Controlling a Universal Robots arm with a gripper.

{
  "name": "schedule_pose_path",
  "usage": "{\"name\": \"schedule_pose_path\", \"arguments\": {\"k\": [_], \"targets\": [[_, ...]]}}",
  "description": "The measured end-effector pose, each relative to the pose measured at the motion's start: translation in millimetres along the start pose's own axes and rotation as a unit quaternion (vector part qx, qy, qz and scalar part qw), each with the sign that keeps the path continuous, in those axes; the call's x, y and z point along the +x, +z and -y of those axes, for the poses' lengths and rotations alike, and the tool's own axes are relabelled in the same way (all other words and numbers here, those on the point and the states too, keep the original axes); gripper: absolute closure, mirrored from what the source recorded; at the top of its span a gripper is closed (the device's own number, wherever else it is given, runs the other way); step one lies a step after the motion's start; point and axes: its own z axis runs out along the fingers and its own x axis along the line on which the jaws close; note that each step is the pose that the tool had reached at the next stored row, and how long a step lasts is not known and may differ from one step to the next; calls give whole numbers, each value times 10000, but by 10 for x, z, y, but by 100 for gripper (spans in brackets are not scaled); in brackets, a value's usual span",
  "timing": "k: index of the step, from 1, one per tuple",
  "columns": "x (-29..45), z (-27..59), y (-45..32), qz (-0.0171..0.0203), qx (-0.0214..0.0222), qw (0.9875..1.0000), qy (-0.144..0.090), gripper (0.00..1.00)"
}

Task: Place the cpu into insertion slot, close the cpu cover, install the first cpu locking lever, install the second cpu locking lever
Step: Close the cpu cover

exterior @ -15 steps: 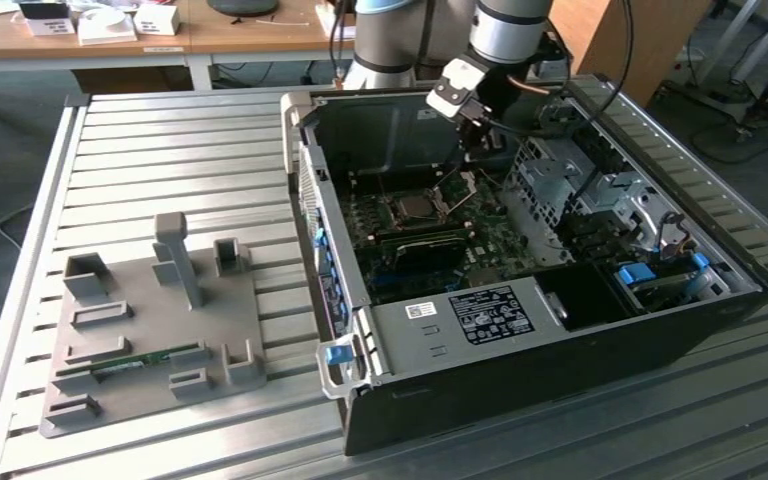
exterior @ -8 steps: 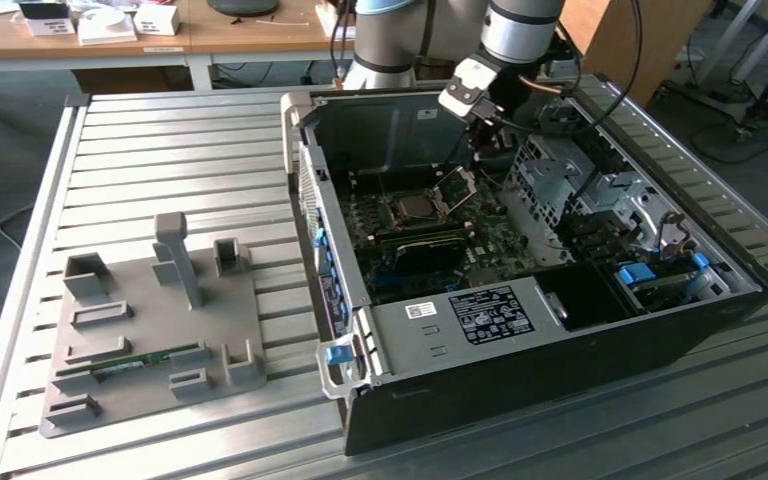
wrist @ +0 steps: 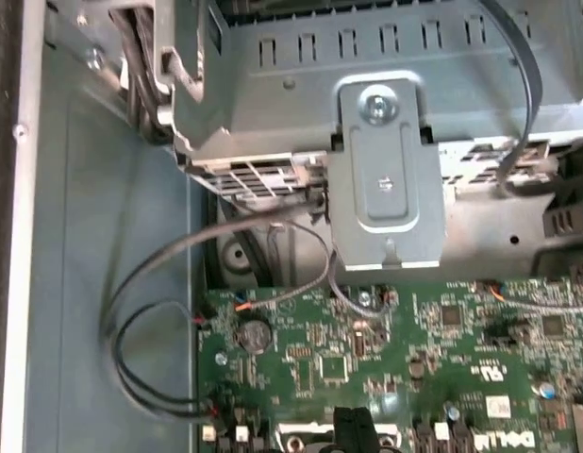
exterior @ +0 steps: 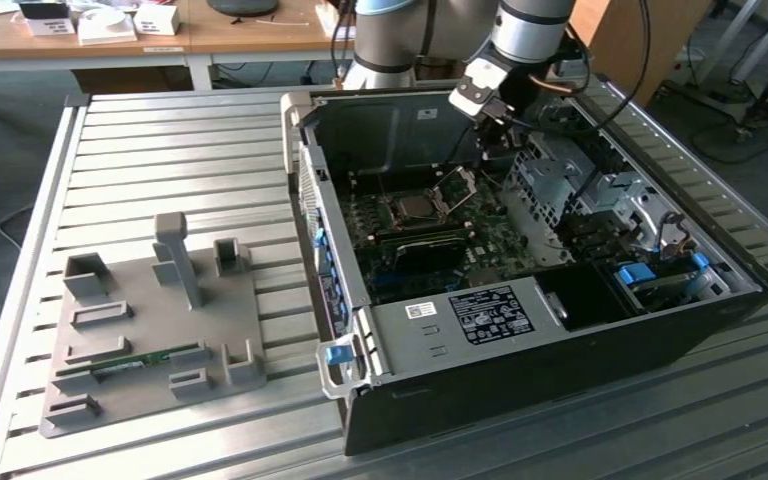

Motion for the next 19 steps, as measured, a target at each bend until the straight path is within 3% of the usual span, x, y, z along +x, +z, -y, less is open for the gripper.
{"name": "schedule_pose_path", "arguments": {"k": [7, 19], "targets": [[5, -77, 13, -1, 0, 10000, 0, 89], [1, -83, 192, 0, 0, 10000, 0, 89]]}}
